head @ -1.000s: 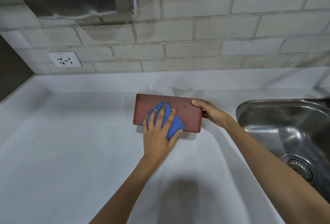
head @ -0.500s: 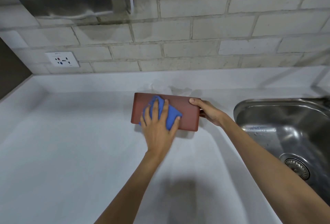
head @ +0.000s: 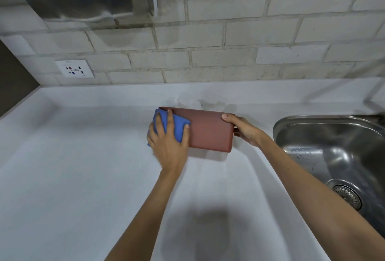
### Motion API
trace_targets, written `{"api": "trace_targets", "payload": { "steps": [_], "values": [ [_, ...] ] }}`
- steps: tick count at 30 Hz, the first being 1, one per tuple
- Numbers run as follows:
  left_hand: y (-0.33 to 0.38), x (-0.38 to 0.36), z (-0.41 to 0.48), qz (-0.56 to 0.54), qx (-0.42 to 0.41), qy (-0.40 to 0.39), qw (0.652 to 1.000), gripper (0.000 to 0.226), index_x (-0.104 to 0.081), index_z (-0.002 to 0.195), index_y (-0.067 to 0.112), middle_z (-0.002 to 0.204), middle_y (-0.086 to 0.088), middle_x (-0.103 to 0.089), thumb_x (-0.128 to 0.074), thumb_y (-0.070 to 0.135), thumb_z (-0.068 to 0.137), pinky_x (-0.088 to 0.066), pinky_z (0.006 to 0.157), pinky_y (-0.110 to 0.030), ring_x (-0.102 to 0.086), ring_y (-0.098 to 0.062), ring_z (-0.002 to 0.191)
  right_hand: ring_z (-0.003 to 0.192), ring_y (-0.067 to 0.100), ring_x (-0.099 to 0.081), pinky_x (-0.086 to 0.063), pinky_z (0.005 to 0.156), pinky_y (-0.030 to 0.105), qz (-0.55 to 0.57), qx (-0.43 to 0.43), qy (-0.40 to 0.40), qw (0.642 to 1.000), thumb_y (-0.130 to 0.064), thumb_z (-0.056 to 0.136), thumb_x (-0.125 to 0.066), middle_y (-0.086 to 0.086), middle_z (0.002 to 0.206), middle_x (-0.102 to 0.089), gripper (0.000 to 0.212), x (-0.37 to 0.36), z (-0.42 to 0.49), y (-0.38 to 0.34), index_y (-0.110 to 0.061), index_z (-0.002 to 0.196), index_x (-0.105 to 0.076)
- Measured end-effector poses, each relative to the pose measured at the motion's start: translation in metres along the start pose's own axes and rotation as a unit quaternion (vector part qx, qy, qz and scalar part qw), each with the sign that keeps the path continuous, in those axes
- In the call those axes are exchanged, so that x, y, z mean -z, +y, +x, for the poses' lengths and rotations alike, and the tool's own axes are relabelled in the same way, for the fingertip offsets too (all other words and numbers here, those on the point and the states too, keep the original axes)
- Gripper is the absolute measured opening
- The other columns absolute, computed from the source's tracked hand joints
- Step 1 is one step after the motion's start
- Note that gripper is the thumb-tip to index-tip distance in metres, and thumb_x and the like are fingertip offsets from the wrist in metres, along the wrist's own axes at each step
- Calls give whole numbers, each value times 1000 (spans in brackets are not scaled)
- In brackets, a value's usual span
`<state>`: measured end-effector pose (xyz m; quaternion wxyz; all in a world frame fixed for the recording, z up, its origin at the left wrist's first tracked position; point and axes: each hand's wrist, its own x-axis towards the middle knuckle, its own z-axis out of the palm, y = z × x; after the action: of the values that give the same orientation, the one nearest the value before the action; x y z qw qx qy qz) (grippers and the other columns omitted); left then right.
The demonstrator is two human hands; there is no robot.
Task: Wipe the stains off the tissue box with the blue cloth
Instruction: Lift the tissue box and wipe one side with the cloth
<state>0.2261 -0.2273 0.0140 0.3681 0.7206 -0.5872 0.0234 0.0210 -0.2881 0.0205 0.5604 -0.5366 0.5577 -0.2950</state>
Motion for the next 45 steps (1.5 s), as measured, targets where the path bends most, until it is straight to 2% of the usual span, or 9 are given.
{"api": "trace_targets", "payload": {
  "steps": [3, 12, 17, 20, 25, 30, 34, 38, 45],
  "values": [
    [21, -6, -2, -4, 18, -5, 1000, 59, -45, 140, 16, 147, -17, -41, -56, 42, 89, -30, 109, -53, -39, -42, 130, 98, 13, -54, -36, 97, 32, -8, -5, 7, 1000, -65, 65, -53, -4, 111, -61, 69, -1, -1, -1, -28, 123, -54],
    [53, -18, -28, 39, -188, -33, 981, 59, -55, 132, 15, 139, -17, -53, -57, 47, 83, -43, 101, -53, -53, -39, 122, 103, 16, -59, -43, 93, 31, 21, 25, 6, 999, -49, 84, -54, -3, 109, -67, 32, -1, -1, 0, -31, 110, -61],
    [-2, -3, 17, -19, 35, 12, 999, 60, -40, 143, 16, 149, -19, -38, -55, 39, 90, -30, 110, -51, -39, -40, 130, 94, 9, -56, -37, 91, 28, -2, -1, 5, 1000, -72, 53, -56, -9, 103, -63, 66, -3, -5, -4, -37, 109, -58],
    [6, -2, 20, -42, 97, 19, 994, 60, -37, 144, 14, 151, -18, -35, -53, 39, 91, -28, 110, -51, -37, -40, 131, 95, 9, -55, -36, 92, 28, -3, 1, 4, 1000, -72, 53, -56, -11, 103, -63, 59, -4, -6, -5, -41, 104, -58],
    [63, -16, -25, 17, -70, -34, 997, 57, -51, 135, 14, 140, -17, -51, -42, 47, 88, -44, 100, -53, -52, -41, 122, 95, 10, -59, -41, 84, 24, 14, 20, 14, 1000, -49, 86, -53, -10, 104, -66, 22, -4, -1, -1, -38, 103, -61],
    [53, -18, -31, 46, -205, -49, 976, 58, -54, 133, 16, 138, -16, -53, -47, 48, 85, -46, 99, -50, -54, -38, 121, 99, 11, -61, -46, 86, 24, 24, 27, 2, 999, -43, 88, -52, -7, 105, -68, 21, -3, -1, -2, -35, 104, -63],
    [17, -12, -4, 9, -45, -11, 999, 60, -42, 141, 16, 147, -18, -41, -55, 43, 89, -30, 111, -52, -40, -40, 132, 91, 10, -60, -42, 79, 21, 18, 8, 12, 1000, -54, 74, -59, -7, 99, -65, 52, -5, -3, -3, -24, 117, -60],
    [18, -8, 4, -67, 147, 1, 987, 62, -24, 149, 20, 157, -13, -21, -43, 44, 95, -16, 115, -48, -22, -34, 141, 129, 21, -47, -35, 98, 24, 14, 19, 62, 998, -55, 72, -68, 4, 140, -48, 93, -19, -3, -4, -7, 143, -34],
    [54, -2, -40, -216, 64, -55, 973, 59, -17, 150, 17, 159, -16, -12, -39, 36, 98, -14, 120, -44, -13, -30, 144, 134, 22, -41, -37, 97, 23, 32, 58, 182, 981, -52, 69, -72, 10, 147, -41, 104, -55, -13, -16, -10, 149, -22]
  ]
}}
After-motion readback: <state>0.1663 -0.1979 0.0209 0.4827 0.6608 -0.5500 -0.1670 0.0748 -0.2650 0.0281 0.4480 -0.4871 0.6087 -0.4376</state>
